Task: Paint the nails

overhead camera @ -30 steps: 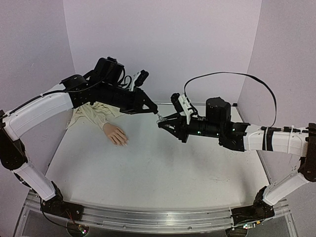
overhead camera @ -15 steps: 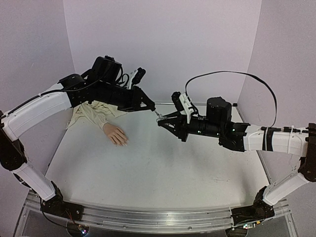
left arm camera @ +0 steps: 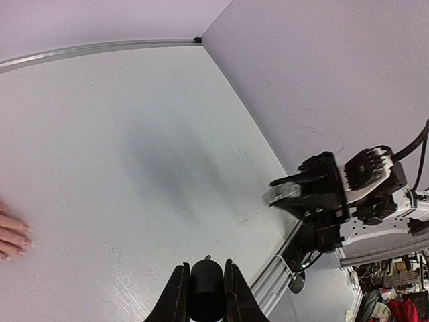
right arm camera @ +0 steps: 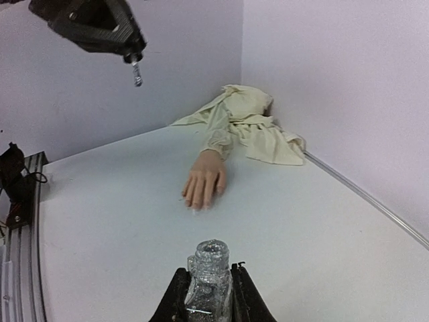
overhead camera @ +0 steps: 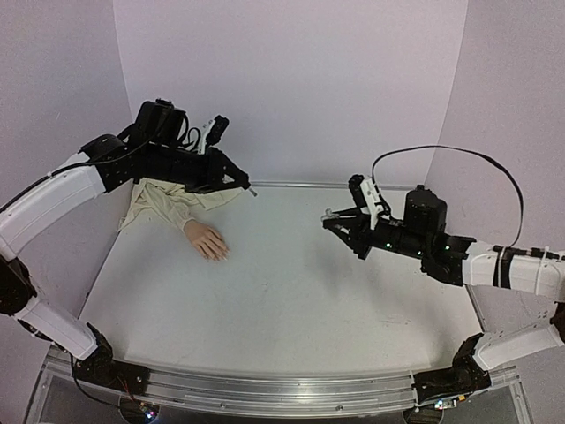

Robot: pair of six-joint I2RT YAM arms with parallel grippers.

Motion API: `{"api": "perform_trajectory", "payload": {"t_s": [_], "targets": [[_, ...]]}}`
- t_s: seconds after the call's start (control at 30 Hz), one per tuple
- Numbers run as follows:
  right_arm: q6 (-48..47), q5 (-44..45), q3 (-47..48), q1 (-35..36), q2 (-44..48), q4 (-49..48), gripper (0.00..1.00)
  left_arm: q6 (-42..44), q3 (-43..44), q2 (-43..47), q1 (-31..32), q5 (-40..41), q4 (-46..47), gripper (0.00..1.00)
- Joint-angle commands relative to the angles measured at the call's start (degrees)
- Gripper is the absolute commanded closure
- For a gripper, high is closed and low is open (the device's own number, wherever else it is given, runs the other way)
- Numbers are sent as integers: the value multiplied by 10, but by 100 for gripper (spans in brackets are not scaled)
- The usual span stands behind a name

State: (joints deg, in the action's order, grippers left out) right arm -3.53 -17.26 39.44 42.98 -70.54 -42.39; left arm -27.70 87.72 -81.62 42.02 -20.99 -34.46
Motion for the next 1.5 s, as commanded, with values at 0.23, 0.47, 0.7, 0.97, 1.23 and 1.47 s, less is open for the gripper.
{"api": "perform_trajectory", "payload": {"t_s": [0.23, 0.47, 0.7, 0.97, 1.23, 1.47], "targets": [[-53, 8, -45, -60, 122, -15, 100, 207, -150, -17, -65, 17, 68, 100], [-72, 14, -53, -60, 109, -3, 100, 265, -179, -88, -107, 51, 125, 100], [-84, 9, -41, -60, 84, 4, 100, 308, -144, -166, -113, 61, 146, 100], [-91, 16, -46, -60, 76, -3, 100, 357, -105, -234, -120, 54, 151, 100], [-91, 18, -53, -60, 83, -10, 100, 374, -116, -252, -141, 64, 170, 100], [-88, 14, -54, -60, 84, -10, 100, 368, -112, -268, -143, 63, 172, 100]]}}
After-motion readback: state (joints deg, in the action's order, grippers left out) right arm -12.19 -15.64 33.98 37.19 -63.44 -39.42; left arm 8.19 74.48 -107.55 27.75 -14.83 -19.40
